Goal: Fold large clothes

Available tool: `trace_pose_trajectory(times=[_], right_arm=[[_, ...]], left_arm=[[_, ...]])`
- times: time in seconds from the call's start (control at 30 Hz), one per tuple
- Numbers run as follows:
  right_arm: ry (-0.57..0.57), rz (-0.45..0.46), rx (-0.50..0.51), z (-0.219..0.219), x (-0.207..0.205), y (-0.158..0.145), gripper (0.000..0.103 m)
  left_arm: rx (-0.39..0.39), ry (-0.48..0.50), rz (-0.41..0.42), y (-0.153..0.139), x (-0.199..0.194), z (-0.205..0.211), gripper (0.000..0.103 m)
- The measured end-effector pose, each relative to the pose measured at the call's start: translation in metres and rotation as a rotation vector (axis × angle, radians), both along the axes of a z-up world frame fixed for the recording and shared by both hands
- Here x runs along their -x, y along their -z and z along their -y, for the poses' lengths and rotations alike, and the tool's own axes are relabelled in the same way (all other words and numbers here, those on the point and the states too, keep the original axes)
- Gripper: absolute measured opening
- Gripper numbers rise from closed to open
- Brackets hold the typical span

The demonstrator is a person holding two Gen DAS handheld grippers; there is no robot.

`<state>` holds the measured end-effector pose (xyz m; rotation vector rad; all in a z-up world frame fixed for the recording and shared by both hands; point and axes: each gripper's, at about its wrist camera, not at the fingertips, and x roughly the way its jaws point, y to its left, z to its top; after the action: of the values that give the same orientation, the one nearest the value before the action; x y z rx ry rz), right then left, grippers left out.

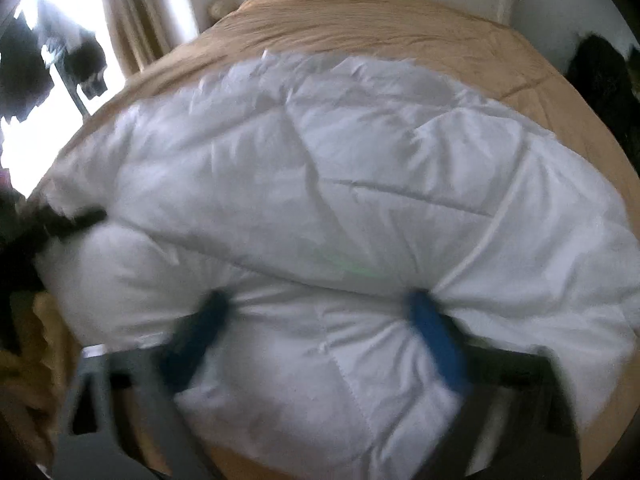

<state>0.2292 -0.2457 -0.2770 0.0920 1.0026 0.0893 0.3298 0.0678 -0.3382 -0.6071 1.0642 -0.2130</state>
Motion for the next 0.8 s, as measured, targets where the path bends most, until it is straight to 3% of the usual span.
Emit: trace_pose_trajectory(times=[0.07, 0.13, 0.23, 0.37, 0.63, 0.8], right_arm=[[-0.015, 0.018, -0.071, 0.001, 0.005, -0.018, 0.059], [-0.035, 0.019, -0.079, -0.007, 0.008, -0.026, 0.057], [-0.037, -0.085, -0.182, -0.015, 0.003, -0.012, 0.043], [-0.021, -0.144, -0.139, -0.022, -0.019, 0.003, 0.026], [0.057, -0.207, -0.083, -0.016, -0.132, 0.012, 0.002], [0.123, -0.274, -0.09, -0.009, -0.208, 0.032, 0.0]], left_arm=[[-0.009, 0.001, -0.015, -0.002, -0.002, 0.002, 0.073], [-0.025, 0.001, -0.021, -0.004, -0.006, 0.002, 0.073], [-0.069, 0.012, -0.015, -0.01, -0.01, 0.009, 0.073], [-0.09, 0.027, -0.01, -0.011, -0.006, 0.013, 0.073], [-0.108, 0.053, -0.012, -0.01, 0.003, 0.009, 0.074], [-0.106, 0.07, -0.013, -0.01, 0.005, 0.006, 0.074]])
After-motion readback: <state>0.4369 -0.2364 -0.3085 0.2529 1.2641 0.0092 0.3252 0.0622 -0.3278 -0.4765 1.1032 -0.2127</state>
